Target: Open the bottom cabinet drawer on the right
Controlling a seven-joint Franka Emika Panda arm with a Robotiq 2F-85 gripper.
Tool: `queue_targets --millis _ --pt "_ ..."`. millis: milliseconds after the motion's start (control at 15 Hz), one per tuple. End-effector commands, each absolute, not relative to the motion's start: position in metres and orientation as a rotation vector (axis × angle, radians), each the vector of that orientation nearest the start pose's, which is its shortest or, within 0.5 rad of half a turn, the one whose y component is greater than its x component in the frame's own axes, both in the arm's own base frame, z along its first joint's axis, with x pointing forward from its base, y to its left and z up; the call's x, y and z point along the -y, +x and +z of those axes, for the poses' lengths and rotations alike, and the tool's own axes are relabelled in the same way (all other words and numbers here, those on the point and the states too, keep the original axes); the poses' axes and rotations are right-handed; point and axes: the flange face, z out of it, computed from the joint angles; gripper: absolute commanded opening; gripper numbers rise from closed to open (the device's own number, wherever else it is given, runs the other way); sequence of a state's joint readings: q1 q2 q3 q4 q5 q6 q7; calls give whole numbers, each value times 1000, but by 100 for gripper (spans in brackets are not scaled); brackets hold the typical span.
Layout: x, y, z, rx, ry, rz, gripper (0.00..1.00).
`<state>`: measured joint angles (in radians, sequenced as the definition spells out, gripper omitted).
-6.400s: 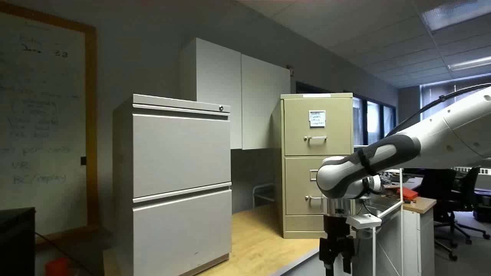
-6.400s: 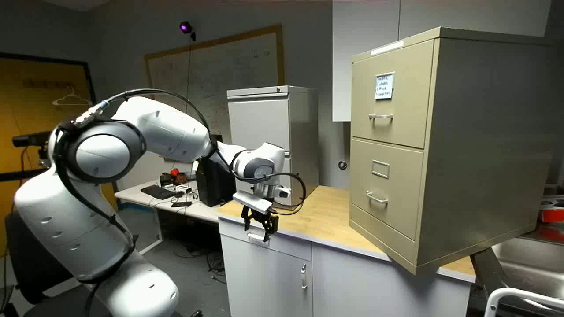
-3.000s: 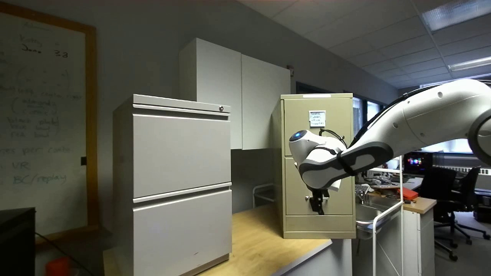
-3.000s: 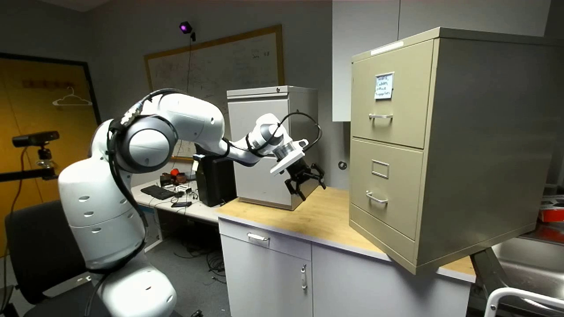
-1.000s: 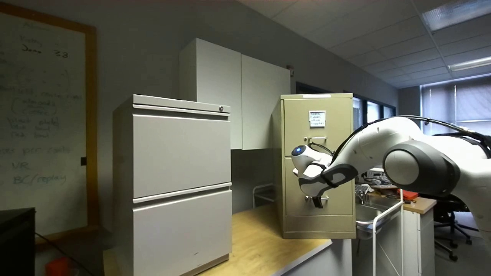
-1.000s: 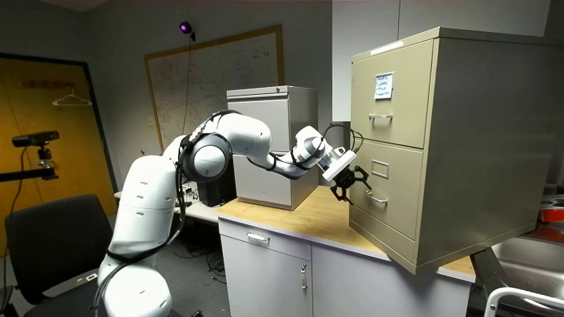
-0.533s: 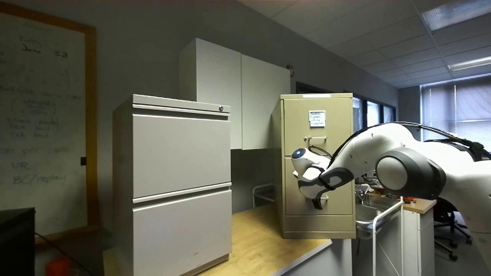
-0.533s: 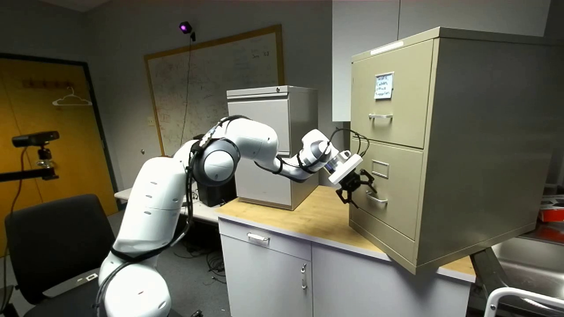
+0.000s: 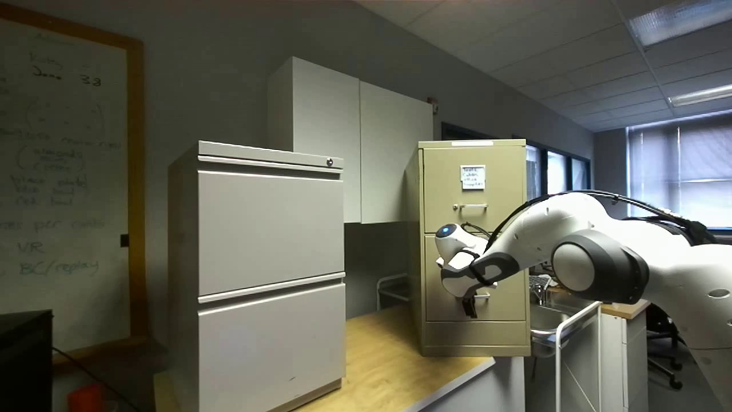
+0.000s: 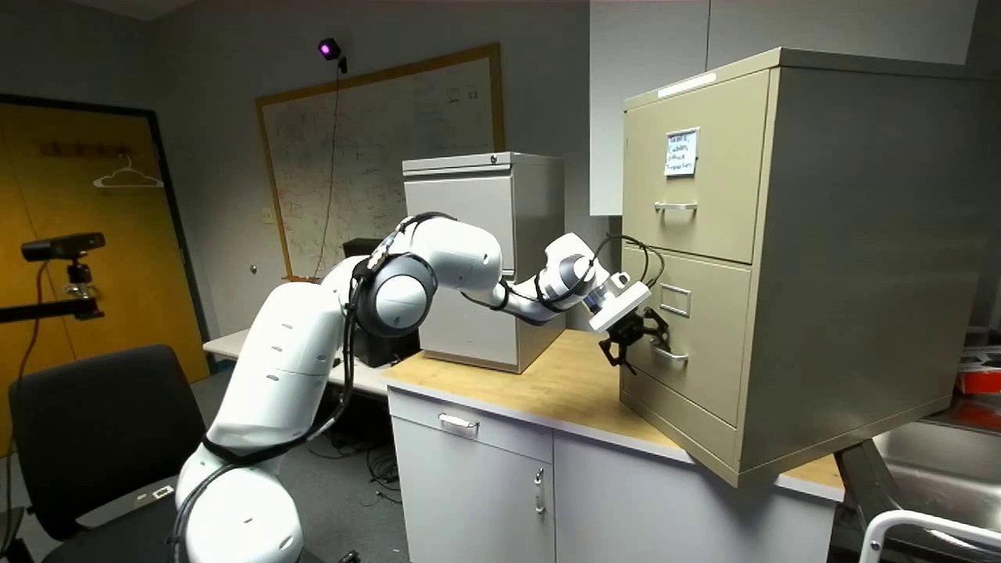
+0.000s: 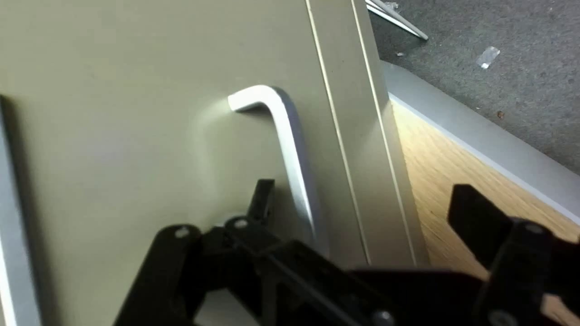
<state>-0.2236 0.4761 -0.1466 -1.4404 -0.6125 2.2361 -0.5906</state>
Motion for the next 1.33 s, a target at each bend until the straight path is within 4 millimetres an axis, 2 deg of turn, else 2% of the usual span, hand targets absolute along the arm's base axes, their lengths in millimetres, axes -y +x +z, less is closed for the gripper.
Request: queue_targets --millis 0,333,400,533,1000,1067,1267 --pt "273 686 460 -693 2412 2 100" --pt "284 686 455 -679 2490 -32 100" --pt "285 687 456 -677 2502 -31 75" --pt "286 688 461 -673 2510 -34 68" --pt "295 694 476 -652 2517 -11 14" --pt "296 695 477 -651 2516 -10 8" --pt "294 695 475 -651 2519 -16 11"
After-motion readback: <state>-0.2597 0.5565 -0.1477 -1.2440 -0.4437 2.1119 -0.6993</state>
